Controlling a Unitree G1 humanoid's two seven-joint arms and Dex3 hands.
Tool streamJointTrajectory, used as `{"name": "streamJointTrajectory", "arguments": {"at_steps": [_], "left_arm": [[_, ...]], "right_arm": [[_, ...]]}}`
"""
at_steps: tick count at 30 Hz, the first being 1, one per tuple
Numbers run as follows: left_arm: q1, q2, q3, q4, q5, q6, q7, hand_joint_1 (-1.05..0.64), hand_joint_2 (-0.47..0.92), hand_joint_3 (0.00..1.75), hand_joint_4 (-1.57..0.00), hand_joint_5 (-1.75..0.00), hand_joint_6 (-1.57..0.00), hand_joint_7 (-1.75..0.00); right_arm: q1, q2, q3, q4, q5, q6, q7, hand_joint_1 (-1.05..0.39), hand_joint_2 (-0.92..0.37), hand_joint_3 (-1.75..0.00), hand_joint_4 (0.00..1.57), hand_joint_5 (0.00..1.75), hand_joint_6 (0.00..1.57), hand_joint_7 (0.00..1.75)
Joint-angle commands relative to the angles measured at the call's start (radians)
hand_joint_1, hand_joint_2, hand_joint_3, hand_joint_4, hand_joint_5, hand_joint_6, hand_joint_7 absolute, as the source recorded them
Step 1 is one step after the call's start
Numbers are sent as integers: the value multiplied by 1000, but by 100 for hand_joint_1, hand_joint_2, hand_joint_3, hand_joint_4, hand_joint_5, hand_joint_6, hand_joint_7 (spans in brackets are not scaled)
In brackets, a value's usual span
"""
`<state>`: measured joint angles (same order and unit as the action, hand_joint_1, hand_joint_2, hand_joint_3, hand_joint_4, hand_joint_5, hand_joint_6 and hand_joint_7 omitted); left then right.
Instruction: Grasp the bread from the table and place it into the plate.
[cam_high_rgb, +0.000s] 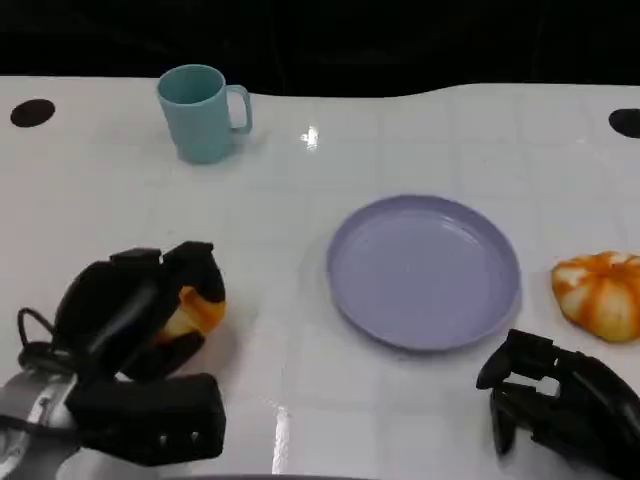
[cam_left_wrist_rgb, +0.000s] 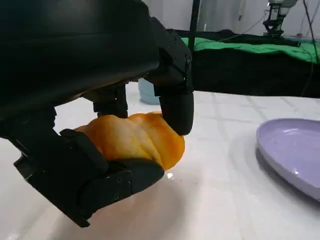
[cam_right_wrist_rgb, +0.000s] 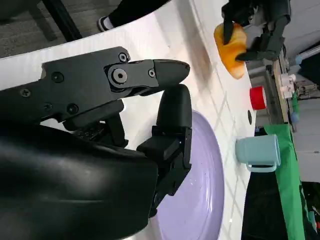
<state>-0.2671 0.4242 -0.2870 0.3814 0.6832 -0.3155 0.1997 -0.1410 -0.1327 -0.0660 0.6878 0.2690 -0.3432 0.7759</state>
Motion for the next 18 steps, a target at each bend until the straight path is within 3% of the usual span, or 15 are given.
{"name": "streamJointTrajectory", "arguments": {"at_steps": [1,10,11,15,18], "left_arm": [[-38,-6,-10,-9,-6,5,-31,-24,58,118,-68,-175,-49,-175],[-125,-46,-52,17,7,-2,-54,-24,62,100,-66,-175,-54,-166],[-140,-55,-60,21,8,-5,-52,-27,66,93,-66,-175,-58,-154],[-191,-79,-84,54,22,-22,-30,-25,76,71,-65,-175,-50,-171],[-223,-105,-94,70,27,-1,-35,-25,80,66,-66,-175,-49,-174]], "right_arm": [[12,-10,-1,15,-14,-2,-8,-52,-92,-23,67,175,70,133],[3,-5,-5,47,-7,-36,9,-51,-92,-24,66,175,70,133],[2,-6,-4,52,-11,-45,8,-50,-92,-25,66,175,69,133],[-2,-9,-3,60,-12,-40,4,-53,-92,-24,67,175,69,135],[-2,-8,-6,67,-10,-57,11,-53,-92,-24,67,175,68,135]]}}
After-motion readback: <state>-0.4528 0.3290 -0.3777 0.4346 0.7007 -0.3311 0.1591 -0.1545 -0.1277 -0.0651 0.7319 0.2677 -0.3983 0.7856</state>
